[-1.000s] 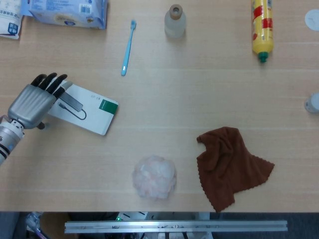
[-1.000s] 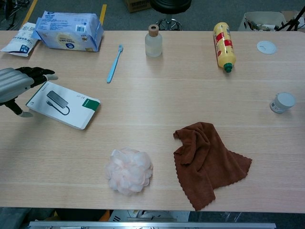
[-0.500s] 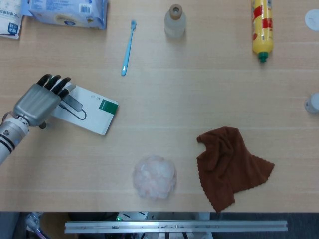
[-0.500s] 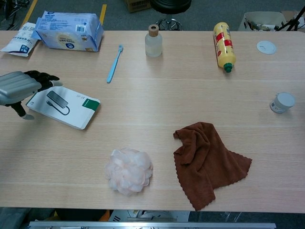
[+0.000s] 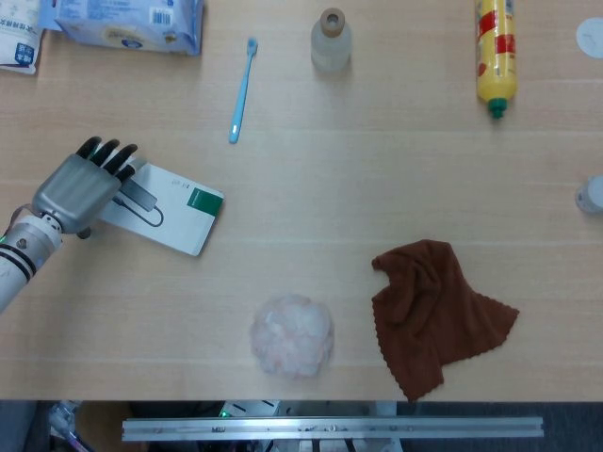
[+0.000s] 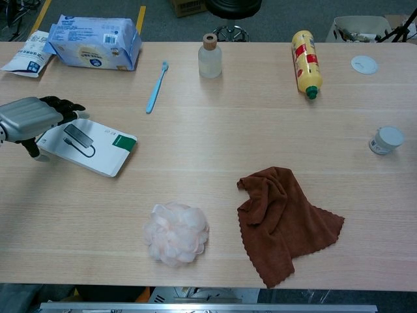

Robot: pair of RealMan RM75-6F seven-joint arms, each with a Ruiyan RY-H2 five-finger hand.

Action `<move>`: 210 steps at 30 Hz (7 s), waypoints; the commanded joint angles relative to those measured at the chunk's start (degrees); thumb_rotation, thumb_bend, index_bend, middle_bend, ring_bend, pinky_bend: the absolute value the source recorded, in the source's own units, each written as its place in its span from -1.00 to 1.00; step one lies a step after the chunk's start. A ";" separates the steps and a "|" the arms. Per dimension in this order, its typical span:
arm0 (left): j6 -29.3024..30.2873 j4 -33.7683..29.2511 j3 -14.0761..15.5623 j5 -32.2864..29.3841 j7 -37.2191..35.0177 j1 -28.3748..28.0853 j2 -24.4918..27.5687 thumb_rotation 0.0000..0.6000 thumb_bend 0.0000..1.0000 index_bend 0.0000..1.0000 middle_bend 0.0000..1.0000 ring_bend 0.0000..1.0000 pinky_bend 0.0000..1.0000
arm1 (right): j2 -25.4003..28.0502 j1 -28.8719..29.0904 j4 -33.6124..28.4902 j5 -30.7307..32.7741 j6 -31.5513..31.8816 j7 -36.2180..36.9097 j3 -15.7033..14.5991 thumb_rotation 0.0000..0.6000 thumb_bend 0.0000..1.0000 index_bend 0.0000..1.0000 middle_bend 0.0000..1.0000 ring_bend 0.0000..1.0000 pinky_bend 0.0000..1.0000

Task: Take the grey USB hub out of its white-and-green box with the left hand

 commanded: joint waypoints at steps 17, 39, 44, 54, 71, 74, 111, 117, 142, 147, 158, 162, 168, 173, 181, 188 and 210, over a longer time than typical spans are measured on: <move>-1.92 1.92 0.69 -1.14 0.58 -1.22 -1.70 1.00 -1.00 -1.00 -1.00 -1.00 -0.84 | -0.54 -0.36 0.64 0.34 -0.17 0.66 -0.38 1.00 -1.00 -0.30 -0.54 -0.86 -0.66; -1.00 4.41 1.18 -0.29 -1.48 -2.41 -4.06 1.00 -1.00 -1.00 -1.00 -1.00 -0.84 | -1.04 -0.90 1.92 0.71 -0.51 1.96 -0.77 1.00 -1.00 -0.30 -0.54 -0.86 -0.66; 0.01 3.91 1.16 -0.04 -1.33 -2.41 -3.88 1.00 -1.00 -1.00 -1.00 -1.00 -0.84 | -1.27 -0.86 2.16 0.51 -0.51 2.04 -0.79 1.00 -1.00 -0.30 -0.54 -0.86 -0.66; -0.75 3.98 1.41 0.10 -0.93 -3.20 -4.16 1.00 -1.00 -1.00 -1.00 -1.00 -0.84 | -1.39 -0.95 2.28 0.65 -0.64 2.07 -0.82 1.00 -1.00 -0.30 -0.54 -0.86 -0.66; -2.30 5.30 1.64 -0.36 -0.68 -4.14 -5.67 1.00 -1.00 -1.00 -1.00 -1.00 -0.84 | -1.44 -1.45 2.84 0.79 -0.54 2.87 -0.99 1.00 -1.00 -0.30 -0.54 -0.86 -0.66; -2.23 5.54 1.72 -0.38 -0.70 -4.10 -5.87 1.00 -1.00 -1.00 -1.00 -1.00 -0.84 | -1.44 -1.50 2.88 0.79 -0.53 2.93 -1.00 1.00 -1.00 -0.30 -0.54 -0.86 -0.66; -0.65 8.30 2.22 0.18 -0.98 -3.87 -7.52 1.00 -0.76 -0.89 -1.00 -0.99 -0.52 | -1.94 -1.84 3.35 0.95 -0.83 3.34 -1.11 1.00 -1.00 -0.30 -0.54 -0.86 -0.66; -0.41 8.92 2.54 0.51 -1.55 -3.74 -7.72 1.00 -0.76 -0.83 -1.00 -0.96 -0.49 | -1.97 -1.82 3.34 0.96 -0.88 3.31 -1.07 1.00 -1.00 -0.30 -0.54 -0.86 -0.66; 3.19 9.78 2.16 1.01 0.10 -2.55 -8.00 1.00 -0.76 -0.62 -0.86 -0.83 -0.33 | -2.40 -1.86 3.80 1.00 -1.09 3.58 -1.09 1.00 -1.00 -0.30 -0.54 -0.86 -0.66; 5.53 9.24 1.83 1.29 2.30 -1.82 -7.62 1.00 -0.76 -0.62 -0.85 -0.82 -0.31 | -2.48 -1.87 3.76 0.95 -1.01 3.63 -1.07 1.00 -1.00 -0.30 -0.54 -0.86 -0.66; 11.30 8.81 -0.20 0.91 9.14 -0.17 -6.48 1.00 -0.76 -0.62 -0.85 -0.82 -0.29 | -2.76 -1.87 3.89 0.79 -0.96 3.78 -1.08 1.00 -1.00 -0.30 -0.54 -0.86 -0.66; 14.09 10.18 -0.50 1.73 13.17 0.45 -6.98 1.00 -0.76 -0.62 -0.85 -0.82 -0.29 | -2.82 -1.85 3.90 0.69 -0.90 3.79 -1.07 1.00 -1.00 -0.30 -0.54 -0.86 -0.66; 18.62 14.90 -0.02 4.55 19.91 1.13 -8.80 1.00 -0.76 -0.62 -0.84 -0.82 -0.26 | -2.87 -1.86 3.89 0.69 -0.88 3.77 -1.07 1.00 -1.00 -0.30 -0.54 -0.86 -0.66; 19.90 17.45 -0.01 5.40 22.38 1.24 -9.75 1.00 -0.76 -0.62 -0.84 -0.82 -0.25 | -2.88 -1.91 3.94 0.77 -0.88 3.85 -1.05 1.00 -1.00 -0.30 -0.54 -0.86 -0.66; 21.30 19.84 -0.37 6.03 24.85 1.18 -10.50 1.00 -0.76 -0.62 -0.83 -0.82 -0.20 | -2.98 -2.00 4.15 0.80 -0.87 4.18 -1.09 1.00 -1.00 -0.30 -0.54 -0.86 -0.66; 22.38 19.14 -1.55 5.58 25.57 0.88 -9.88 1.00 -0.76 -0.62 -0.83 -0.82 -0.19 | -3.04 -2.03 4.27 0.70 -0.77 4.39 -1.06 1.00 -1.00 -0.30 -0.54 -0.86 -0.66; 25.24 17.57 -5.31 3.21 27.71 0.19 -6.15 1.00 -0.76 -0.62 -0.83 -0.82 -0.18 | -3.28 -1.99 4.29 0.67 -0.99 4.42 -1.13 1.00 -1.00 -0.30 -0.54 -0.86 -0.66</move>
